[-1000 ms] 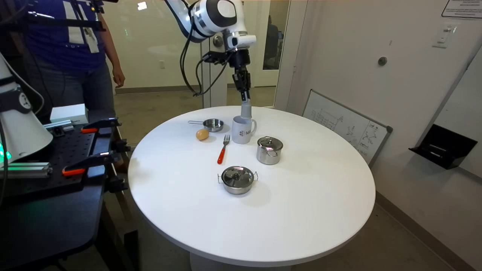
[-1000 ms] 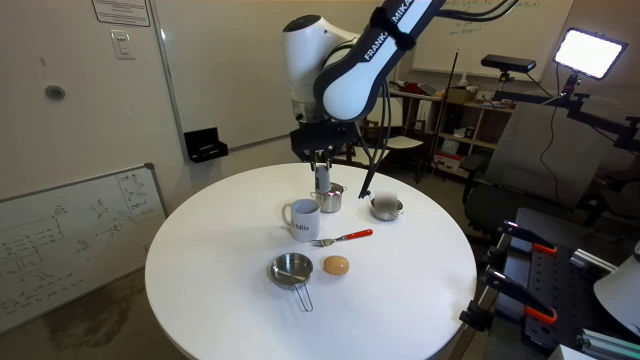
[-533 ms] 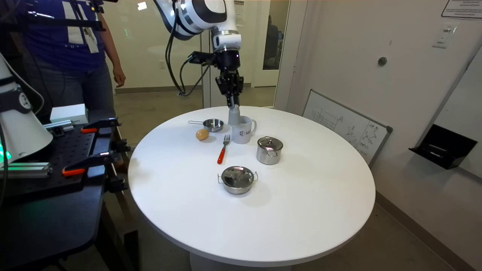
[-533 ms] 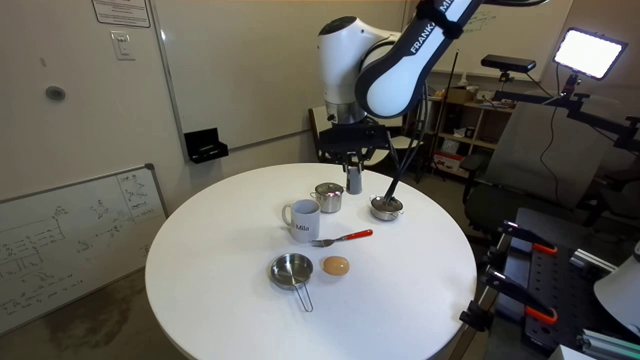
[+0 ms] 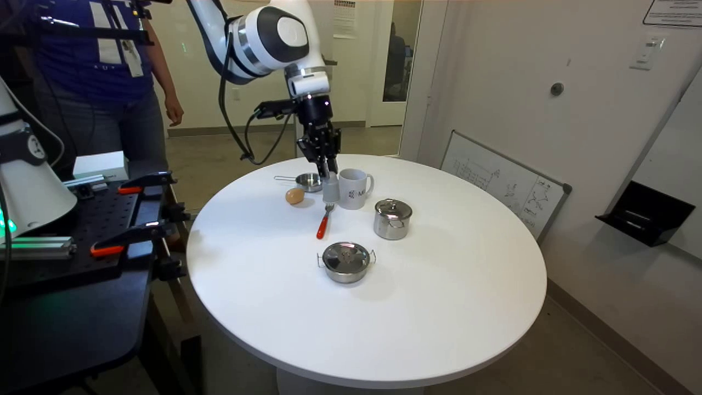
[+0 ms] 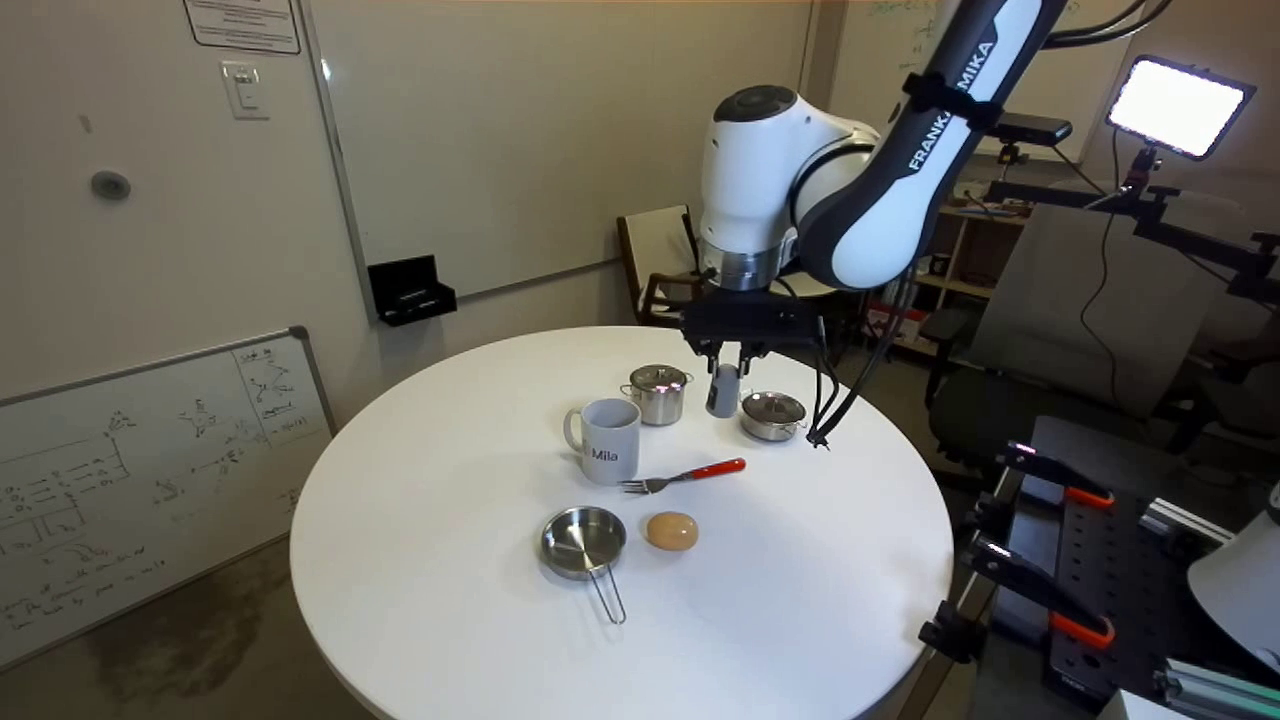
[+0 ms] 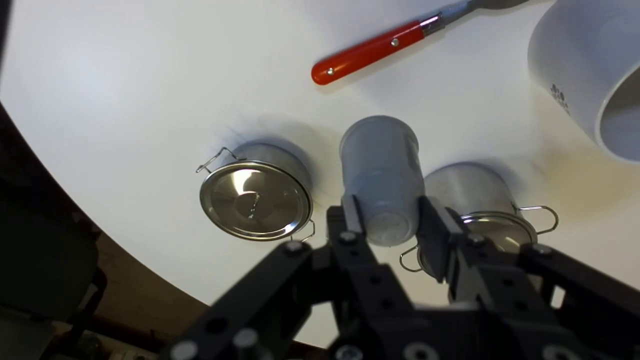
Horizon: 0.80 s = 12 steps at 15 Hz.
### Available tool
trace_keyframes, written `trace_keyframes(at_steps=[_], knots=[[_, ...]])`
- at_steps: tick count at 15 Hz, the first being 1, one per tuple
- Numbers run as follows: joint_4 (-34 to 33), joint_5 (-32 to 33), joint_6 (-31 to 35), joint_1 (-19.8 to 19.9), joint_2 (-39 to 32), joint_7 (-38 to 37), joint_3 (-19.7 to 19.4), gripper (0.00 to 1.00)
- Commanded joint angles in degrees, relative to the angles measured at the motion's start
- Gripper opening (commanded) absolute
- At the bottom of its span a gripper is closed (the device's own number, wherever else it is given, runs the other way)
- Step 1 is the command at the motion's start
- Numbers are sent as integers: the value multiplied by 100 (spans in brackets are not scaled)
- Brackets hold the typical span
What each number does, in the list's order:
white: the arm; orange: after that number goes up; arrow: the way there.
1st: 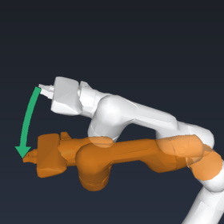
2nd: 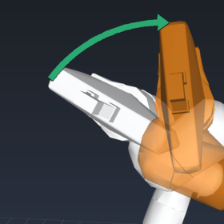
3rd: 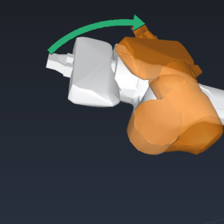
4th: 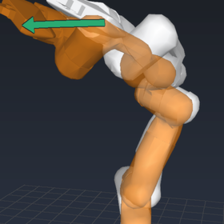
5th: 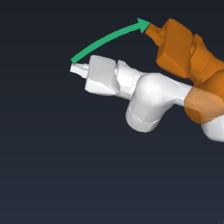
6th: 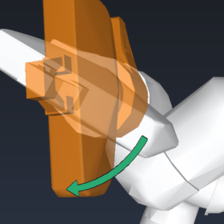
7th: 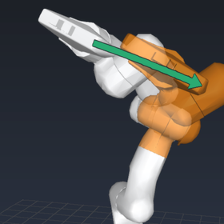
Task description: Remove the salt cellar from the mug cup
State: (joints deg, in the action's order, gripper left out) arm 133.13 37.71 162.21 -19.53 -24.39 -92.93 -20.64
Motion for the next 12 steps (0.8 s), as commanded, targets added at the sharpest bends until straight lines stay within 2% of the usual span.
trace_keyframes(at_steps=[1, 12], knots=[[72, 246, 373, -114, -131, -225, -172, 8], [-683, 87, 85, -63, -898, 135, 3, 8]])
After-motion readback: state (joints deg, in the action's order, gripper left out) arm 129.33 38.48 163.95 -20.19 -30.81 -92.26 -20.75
